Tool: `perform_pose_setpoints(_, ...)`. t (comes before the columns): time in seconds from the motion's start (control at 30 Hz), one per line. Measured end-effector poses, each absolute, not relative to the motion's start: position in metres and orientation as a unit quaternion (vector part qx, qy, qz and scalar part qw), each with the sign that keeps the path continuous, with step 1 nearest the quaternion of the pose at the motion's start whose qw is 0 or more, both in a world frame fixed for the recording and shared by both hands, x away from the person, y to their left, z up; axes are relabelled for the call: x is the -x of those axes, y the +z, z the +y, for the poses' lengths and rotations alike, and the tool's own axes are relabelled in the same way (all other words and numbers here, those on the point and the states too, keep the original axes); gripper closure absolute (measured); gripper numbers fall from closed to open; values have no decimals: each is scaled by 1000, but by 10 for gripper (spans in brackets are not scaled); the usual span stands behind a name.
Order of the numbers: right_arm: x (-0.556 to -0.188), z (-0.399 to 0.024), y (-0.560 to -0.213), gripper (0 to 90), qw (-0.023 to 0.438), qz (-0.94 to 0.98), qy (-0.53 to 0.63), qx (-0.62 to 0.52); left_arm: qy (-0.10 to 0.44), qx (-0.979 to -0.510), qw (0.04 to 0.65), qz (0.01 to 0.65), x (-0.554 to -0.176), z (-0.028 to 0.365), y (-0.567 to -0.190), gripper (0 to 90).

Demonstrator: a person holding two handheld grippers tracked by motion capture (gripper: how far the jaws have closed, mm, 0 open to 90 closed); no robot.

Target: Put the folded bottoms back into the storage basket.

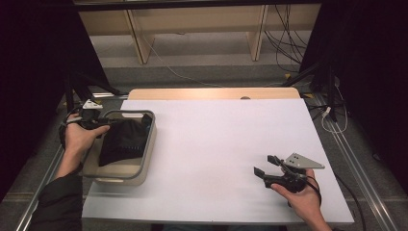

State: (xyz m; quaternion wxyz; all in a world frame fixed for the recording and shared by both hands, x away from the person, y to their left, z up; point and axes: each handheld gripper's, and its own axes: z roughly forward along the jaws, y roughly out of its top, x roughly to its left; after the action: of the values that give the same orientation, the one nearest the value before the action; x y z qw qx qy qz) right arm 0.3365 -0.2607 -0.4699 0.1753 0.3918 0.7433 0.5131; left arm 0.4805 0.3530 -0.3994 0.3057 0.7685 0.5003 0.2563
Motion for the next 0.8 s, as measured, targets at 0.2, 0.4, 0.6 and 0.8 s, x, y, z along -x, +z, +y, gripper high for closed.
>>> perform_pose_setpoints(0.2, -336, -261, -470, 261, 176, 743, 513, -391, 272, -770, 314, 485, -477, 337, -390, 563)
perform_pose_setpoints(0.4, -336, -261, -469, 262, 177, 744, 513, -391, 195, -797, 308, 482, -481, 296, -408, 819)
perform_pose_setpoints(0.6, -336, -261, -470, 262, 176, 744, 513, -391, 168, -797, 273, 511, -496, 274, -429, 893)
perform_pose_setpoints(0.8, -336, -262, -469, 262, 176, 744, 512, -392, 130, -813, 245, 512, -507, 258, -450, 895)
